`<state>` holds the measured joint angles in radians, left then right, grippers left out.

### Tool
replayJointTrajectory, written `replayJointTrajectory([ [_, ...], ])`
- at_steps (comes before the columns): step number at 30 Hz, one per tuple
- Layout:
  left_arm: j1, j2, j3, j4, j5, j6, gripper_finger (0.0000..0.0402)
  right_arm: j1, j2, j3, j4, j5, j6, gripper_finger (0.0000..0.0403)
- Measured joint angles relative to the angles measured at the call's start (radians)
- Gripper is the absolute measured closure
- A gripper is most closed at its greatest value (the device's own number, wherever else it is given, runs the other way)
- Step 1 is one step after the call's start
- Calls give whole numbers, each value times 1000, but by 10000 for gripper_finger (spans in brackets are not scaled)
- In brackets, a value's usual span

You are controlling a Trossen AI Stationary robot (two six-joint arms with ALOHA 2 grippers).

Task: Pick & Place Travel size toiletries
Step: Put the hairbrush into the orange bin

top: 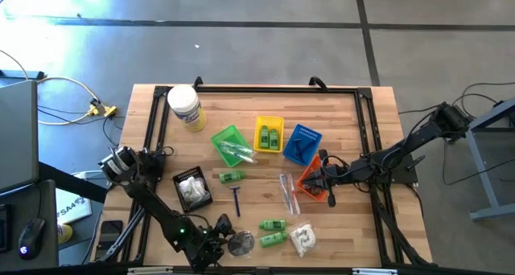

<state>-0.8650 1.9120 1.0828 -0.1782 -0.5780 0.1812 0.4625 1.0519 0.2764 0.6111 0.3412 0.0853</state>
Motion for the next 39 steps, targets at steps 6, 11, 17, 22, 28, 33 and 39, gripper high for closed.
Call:
replayJointTrajectory([
  [6, 37, -2, 2, 3, 79, 74, 182, 0, 0, 0, 0, 0, 0, 399],
  [11, 75, -1, 2, 10, 126, 102, 243, 0, 0, 0, 0, 0, 0, 399],
  [17, 100, 3, -2, 31, 145, 103, 360, 0, 0, 0, 0, 0, 0, 399],
  [22, 96, 4, -3, 47, 108, 106, 396, 0, 0, 0, 0, 0, -1, 399],
  [28, 56, -31, -4, 30, 34, 107, 401, 0, 0, 0, 0, 0, -3, 399],
  [33, 30, -103, -3, 20, -13, 103, 401, 0, 0, 0, 6, 0, -3, 399],
  [39, 21, -183, -3, 14, -88, 102, 401, 0, 0, 0, 8, 0, -3, 399],
])
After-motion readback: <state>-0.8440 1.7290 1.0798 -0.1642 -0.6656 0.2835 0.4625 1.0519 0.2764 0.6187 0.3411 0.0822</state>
